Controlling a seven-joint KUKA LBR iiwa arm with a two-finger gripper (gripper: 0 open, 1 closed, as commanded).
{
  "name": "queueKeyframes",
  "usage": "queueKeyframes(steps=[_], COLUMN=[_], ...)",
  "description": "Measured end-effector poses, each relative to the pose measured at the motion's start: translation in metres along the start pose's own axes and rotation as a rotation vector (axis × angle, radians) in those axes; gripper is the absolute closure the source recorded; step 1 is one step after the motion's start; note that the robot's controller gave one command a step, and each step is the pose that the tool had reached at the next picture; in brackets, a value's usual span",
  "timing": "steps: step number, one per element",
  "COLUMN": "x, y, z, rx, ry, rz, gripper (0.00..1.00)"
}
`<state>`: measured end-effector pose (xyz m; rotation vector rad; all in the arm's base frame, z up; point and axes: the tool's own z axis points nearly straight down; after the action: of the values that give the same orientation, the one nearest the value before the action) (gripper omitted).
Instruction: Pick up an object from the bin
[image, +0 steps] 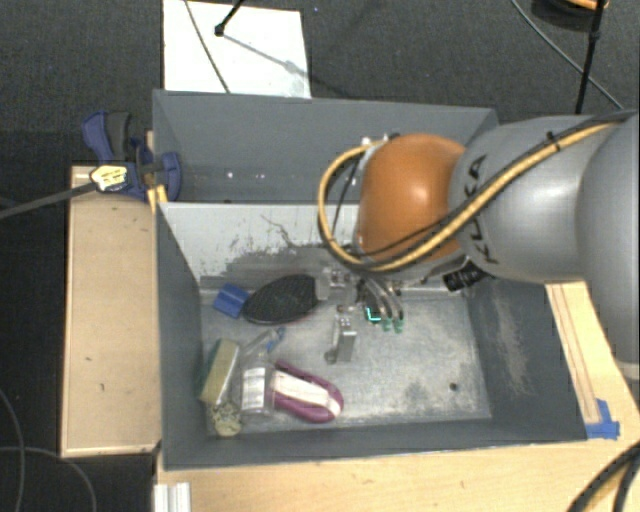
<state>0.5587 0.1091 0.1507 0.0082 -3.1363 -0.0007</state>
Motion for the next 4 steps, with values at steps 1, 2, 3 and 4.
queueKeyframes(steps=[1,2,3,4], x=[-0.041,-0.033,-0.029,-0.028], y=[0.063,0.129,0.083,0.076], z=[0.074,0.048,0.049,0.077], rx=[-0.004,-0.002,-0.002,-0.006], ry=[-0.031,-0.011,-0.010,-0.013], rz=[-0.244,-0.151,0.117,0.494], gripper=[0.00,0.00,0.00,0.00])
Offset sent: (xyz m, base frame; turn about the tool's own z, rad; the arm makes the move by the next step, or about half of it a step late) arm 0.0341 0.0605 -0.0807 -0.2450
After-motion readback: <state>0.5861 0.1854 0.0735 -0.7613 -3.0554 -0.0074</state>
